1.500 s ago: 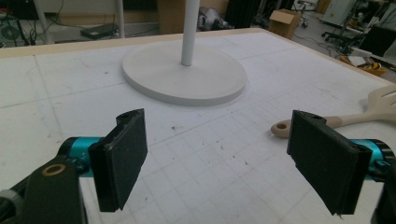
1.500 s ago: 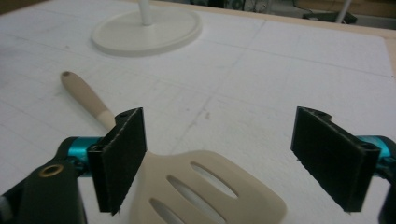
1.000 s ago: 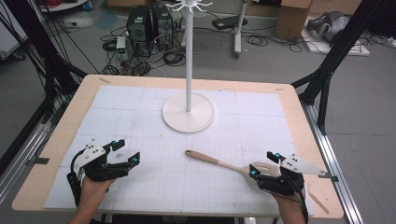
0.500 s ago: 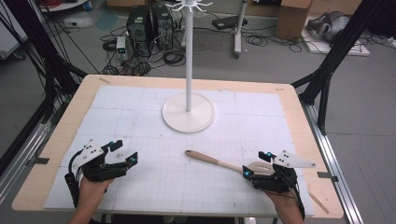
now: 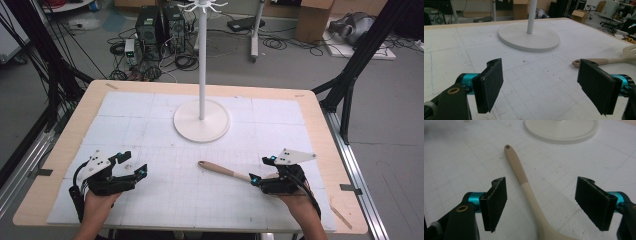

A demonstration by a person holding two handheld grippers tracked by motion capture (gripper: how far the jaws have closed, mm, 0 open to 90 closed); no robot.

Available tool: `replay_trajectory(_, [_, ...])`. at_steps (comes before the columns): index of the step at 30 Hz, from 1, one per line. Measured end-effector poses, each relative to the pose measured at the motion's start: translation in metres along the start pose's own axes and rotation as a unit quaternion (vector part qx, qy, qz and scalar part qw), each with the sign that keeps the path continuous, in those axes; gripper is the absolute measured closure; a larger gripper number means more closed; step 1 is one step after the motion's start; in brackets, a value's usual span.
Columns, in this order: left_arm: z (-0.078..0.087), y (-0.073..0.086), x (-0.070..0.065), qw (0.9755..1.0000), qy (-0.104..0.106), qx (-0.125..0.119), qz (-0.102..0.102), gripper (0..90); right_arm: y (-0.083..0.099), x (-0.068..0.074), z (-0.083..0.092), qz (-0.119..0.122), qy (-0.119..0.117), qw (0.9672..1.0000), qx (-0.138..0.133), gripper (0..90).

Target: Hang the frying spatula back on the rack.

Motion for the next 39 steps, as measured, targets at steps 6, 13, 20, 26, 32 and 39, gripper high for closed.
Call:
replay_trajectory(6, [0.0, 0.001, 0.0, 1.0, 0.001, 0.004, 0.002, 21.4, 0.003, 0.001, -0.018, 0.044, -0.028, 0.9962, 0.069, 39.5])
replay_trajectory(13, [0.0, 0.002, 0.0, 1.0, 0.0, 0.006, 0.004, 21.5, 0.01, -0.002, -0.032, 0.061, -0.053, 0.9881, 0.131, 46.6])
replay_trajectory(20, [-0.001, 0.002, -0.001, 1.0, 0.0, 0.007, 0.006, 21.6, 0.021, -0.004, -0.04, 0.065, -0.066, 0.98, 0.176, 50.8])
replay_trajectory(26, [-0.001, 0.003, 0.0, 0.9999, -0.001, 0.009, 0.006, 21.7, 0.028, -0.007, -0.045, 0.063, -0.075, 0.9743, 0.203, 58.8])
replay_trajectory(32, [-0.001, 0.003, 0.0, 0.9999, -0.002, 0.011, 0.006, 21.9, 0.03, -0.01, -0.047, 0.069, -0.079, 0.9718, 0.211, 65.7])
replay_trajectory(39, [-0.001, 0.004, 0.0, 0.9999, -0.003, 0.015, 0.004, 22.2, 0.03, -0.006, -0.047, 0.084, -0.087, 0.969, 0.215, 74.0])
Point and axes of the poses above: each handheld gripper's, and its own axes: z roughly backward along the jaws, y roughly out of its underside, x roughly to its left, the point moved 8 cm from there along -z, roughly forward along the jaws, and after that the axes turned 2 degrees about -x, right-handed, at the moved point
